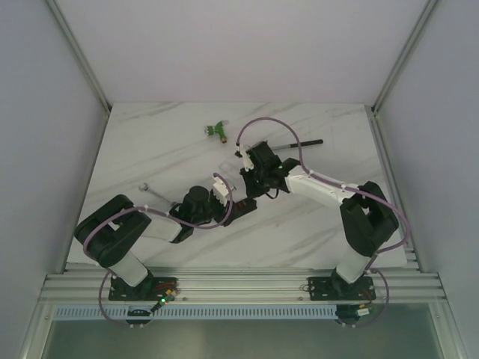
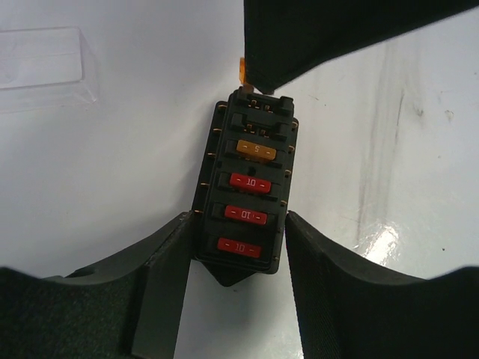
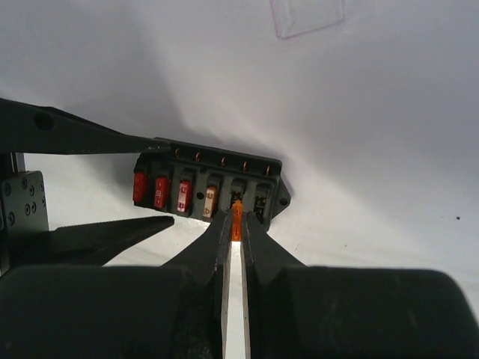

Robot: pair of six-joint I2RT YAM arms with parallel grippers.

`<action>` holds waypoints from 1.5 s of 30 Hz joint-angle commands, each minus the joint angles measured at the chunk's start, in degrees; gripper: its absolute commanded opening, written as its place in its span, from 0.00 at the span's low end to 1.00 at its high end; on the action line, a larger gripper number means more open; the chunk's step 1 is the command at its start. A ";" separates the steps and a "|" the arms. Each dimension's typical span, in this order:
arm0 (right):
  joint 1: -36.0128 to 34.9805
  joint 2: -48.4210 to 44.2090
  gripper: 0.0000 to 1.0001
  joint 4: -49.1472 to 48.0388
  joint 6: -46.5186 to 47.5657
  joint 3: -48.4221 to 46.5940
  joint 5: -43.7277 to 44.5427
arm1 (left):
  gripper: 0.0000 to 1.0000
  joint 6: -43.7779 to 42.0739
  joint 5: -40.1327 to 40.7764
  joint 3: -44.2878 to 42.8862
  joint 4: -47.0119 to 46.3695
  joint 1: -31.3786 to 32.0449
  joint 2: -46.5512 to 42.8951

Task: Snap on the fuse box
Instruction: Install the fuse at the fuse box base.

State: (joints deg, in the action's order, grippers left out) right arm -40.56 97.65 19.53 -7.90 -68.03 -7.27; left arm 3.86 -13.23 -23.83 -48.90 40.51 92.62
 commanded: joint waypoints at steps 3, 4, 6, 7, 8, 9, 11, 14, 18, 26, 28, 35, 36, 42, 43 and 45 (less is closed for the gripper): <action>-2.19 1.33 0.00 2.97 -0.78 -2.66 4.31 | 0.59 -1.66 1.08 -0.69 3.99 0.48 1.32; -2.49 1.32 0.00 3.00 -0.98 -2.52 4.59 | 0.59 -1.74 1.11 -0.73 3.99 0.49 1.41; -3.16 1.46 0.00 2.84 -1.14 -2.19 5.61 | 0.58 -1.74 0.93 -0.77 4.01 0.45 1.57; -3.54 1.56 0.00 2.72 -1.16 -1.93 6.23 | 0.57 -1.74 0.86 -0.89 4.04 0.45 1.68; -3.83 1.65 0.00 2.37 -1.15 -1.67 6.57 | 0.57 -1.75 0.84 -0.98 4.08 0.45 1.76; -3.93 1.91 0.00 2.13 -1.26 -1.28 6.95 | 0.57 -1.81 0.73 -1.00 4.19 0.45 1.85; -4.15 2.24 0.00 1.37 -1.49 -0.83 7.26 | 0.56 -1.82 0.60 -1.13 4.34 0.46 1.99; -4.18 2.73 0.00 -0.08 -1.76 -0.28 6.96 | 0.56 -1.84 0.44 -1.16 4.35 0.49 1.99; -4.18 2.78 0.00 -0.55 -1.84 0.21 7.38 | 0.55 -1.81 0.45 -1.20 4.44 0.46 2.15; -4.20 2.73 0.00 -0.97 -1.76 1.12 8.64 | 0.53 -1.78 0.22 -1.28 4.50 0.46 2.27; -4.18 2.70 0.00 -0.92 -1.60 1.30 8.85 | 0.52 -1.92 0.10 -1.30 4.54 0.45 2.24; -4.18 3.21 0.00 -1.61 -0.26 1.91 8.47 | 0.50 -2.33 -1.11 -1.76 5.03 0.45 2.65; -4.18 3.19 0.00 -1.88 0.14 2.05 8.35 | 0.50 -2.44 -1.50 -1.89 5.25 0.47 2.68; -4.17 2.98 0.00 -2.22 3.42 2.71 8.32 | 0.49 -3.73 -3.25 -2.92 7.64 0.45 2.58; -4.10 2.97 0.00 -2.19 3.92 2.87 8.24 | 0.49 -3.84 -3.35 -3.00 8.03 0.45 2.46; -4.09 2.84 0.00 -2.36 4.66 3.13 8.49 | 0.49 -4.26 -3.29 -3.26 8.92 0.45 2.37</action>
State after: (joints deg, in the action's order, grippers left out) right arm -44.53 100.25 17.93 -6.11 -66.35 0.27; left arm 1.76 -14.17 -26.48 -45.93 40.60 93.65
